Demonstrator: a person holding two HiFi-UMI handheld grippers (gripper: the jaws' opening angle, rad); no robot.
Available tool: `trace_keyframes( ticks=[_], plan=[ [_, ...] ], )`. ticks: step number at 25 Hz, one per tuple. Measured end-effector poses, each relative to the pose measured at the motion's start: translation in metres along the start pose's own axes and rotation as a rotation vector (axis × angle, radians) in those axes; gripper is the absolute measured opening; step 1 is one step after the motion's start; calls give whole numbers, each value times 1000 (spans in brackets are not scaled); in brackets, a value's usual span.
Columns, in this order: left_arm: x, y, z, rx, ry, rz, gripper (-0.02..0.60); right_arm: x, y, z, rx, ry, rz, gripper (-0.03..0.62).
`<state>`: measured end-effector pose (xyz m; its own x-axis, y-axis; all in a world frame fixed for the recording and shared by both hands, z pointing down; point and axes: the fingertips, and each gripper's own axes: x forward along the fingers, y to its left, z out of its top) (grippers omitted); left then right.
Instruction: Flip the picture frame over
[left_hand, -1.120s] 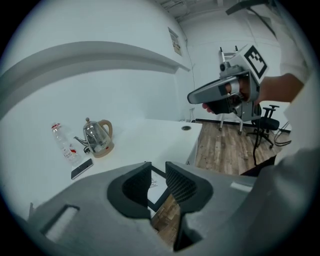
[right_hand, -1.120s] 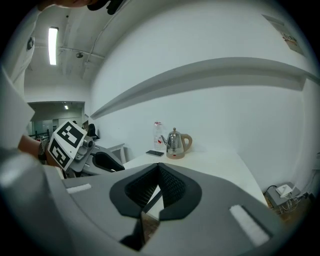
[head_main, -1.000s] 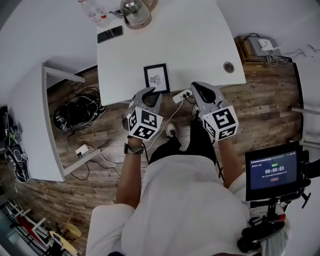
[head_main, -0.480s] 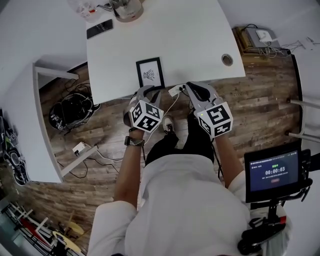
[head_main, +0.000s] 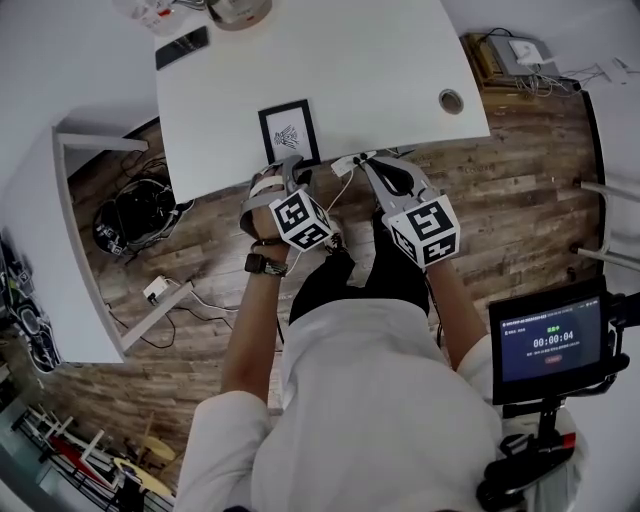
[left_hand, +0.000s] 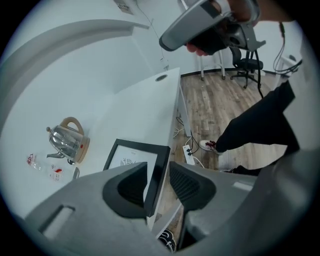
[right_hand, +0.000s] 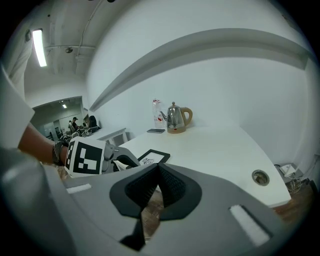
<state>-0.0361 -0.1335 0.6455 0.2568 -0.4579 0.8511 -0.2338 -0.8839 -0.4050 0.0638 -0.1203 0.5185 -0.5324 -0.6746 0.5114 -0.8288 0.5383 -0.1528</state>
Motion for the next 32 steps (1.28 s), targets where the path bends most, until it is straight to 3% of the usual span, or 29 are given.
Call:
trace_keyframes(
  ticks=[12, 18, 24, 32],
  plan=[
    [13, 1, -4, 118, 53, 98, 144, 0, 5, -16, 23, 31, 5, 2],
    [12, -5, 2, 134, 37, 131, 123, -5, 0, -26, 34, 34, 2, 2],
    [5, -1, 4, 93, -8, 116, 112, 3, 2, -18, 32, 42, 2, 2],
    [-8, 21, 25, -73, -127, 131, 96, 5, -4, -13, 38, 32, -9, 2]
  ],
)
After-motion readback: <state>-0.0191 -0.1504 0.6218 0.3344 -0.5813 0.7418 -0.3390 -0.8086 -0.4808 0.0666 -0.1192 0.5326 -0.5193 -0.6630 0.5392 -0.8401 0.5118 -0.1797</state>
